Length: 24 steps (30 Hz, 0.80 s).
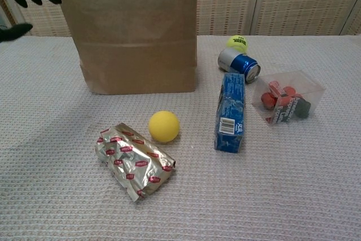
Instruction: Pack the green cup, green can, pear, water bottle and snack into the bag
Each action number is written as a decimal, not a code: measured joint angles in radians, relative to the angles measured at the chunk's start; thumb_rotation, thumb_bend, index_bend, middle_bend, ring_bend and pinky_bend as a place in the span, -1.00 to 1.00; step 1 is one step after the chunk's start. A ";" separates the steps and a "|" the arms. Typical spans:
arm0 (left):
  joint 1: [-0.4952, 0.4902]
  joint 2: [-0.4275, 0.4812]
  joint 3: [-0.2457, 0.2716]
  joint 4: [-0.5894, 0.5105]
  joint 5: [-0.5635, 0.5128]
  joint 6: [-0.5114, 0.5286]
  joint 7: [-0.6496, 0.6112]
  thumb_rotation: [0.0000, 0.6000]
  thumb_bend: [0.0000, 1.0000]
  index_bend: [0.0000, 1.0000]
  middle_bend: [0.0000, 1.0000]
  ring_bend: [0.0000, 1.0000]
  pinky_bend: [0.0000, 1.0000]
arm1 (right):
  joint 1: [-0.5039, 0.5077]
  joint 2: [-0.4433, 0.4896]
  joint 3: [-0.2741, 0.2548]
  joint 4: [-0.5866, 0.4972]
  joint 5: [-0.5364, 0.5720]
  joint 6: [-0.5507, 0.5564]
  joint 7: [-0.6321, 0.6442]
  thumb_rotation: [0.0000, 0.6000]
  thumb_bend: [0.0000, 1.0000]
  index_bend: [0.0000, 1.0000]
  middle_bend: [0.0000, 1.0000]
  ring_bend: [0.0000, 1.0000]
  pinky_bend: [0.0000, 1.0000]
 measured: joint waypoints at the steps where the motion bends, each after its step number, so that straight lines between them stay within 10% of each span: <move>1: 0.021 -0.006 0.031 0.011 0.030 -0.007 0.001 1.00 -0.29 -1.00 -1.00 -1.00 -0.87 | 0.000 0.000 0.000 0.000 0.000 0.000 -0.001 1.00 -0.85 -1.00 -1.00 -1.00 -1.00; 10: 0.103 -0.172 0.133 0.166 0.215 -0.060 0.048 1.00 -0.30 -1.00 -1.00 -1.00 -0.91 | -0.001 0.000 0.000 0.000 -0.003 0.002 -0.001 1.00 -0.85 -1.00 -1.00 -1.00 -1.00; 24: 0.084 -0.326 0.066 0.190 0.163 -0.214 0.083 1.00 -0.30 -1.00 -1.00 -1.00 -0.91 | 0.000 0.004 -0.004 -0.004 -0.008 -0.003 0.006 1.00 -0.85 -1.00 -1.00 -1.00 -1.00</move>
